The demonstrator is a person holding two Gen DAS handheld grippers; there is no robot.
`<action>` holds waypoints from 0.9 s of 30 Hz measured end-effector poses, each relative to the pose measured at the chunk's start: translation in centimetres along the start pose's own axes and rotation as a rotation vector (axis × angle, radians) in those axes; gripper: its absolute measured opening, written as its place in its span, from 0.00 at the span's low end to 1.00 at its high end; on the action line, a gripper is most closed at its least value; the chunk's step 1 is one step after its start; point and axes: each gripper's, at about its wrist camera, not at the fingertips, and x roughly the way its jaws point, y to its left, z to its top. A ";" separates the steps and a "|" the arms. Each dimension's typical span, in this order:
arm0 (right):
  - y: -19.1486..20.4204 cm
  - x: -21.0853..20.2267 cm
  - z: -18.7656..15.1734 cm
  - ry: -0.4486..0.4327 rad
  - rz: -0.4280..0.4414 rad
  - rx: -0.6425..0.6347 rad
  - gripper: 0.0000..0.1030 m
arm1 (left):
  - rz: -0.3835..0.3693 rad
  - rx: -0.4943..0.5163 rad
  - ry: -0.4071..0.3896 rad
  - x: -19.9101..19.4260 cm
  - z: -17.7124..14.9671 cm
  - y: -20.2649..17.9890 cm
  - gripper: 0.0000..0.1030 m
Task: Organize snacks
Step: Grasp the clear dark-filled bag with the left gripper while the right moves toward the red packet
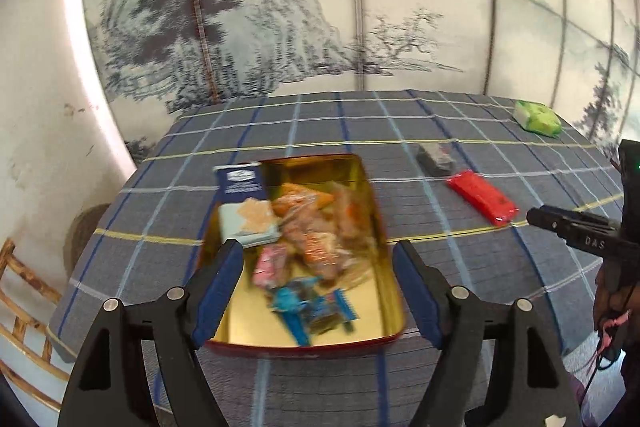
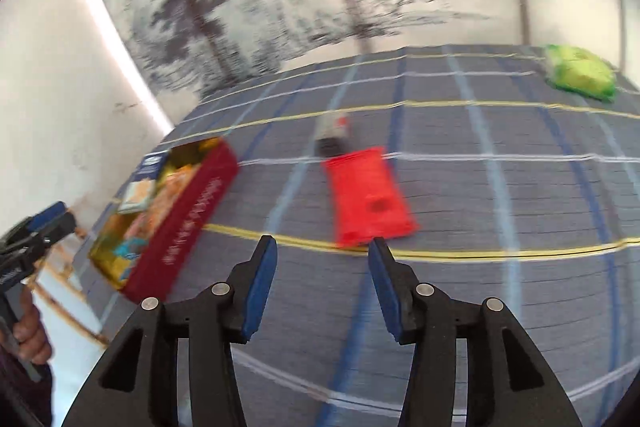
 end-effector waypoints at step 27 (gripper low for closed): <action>-12.2 0.7 -0.8 0.018 -0.016 0.173 0.73 | -0.254 0.133 0.292 20.1 14.6 -15.7 0.74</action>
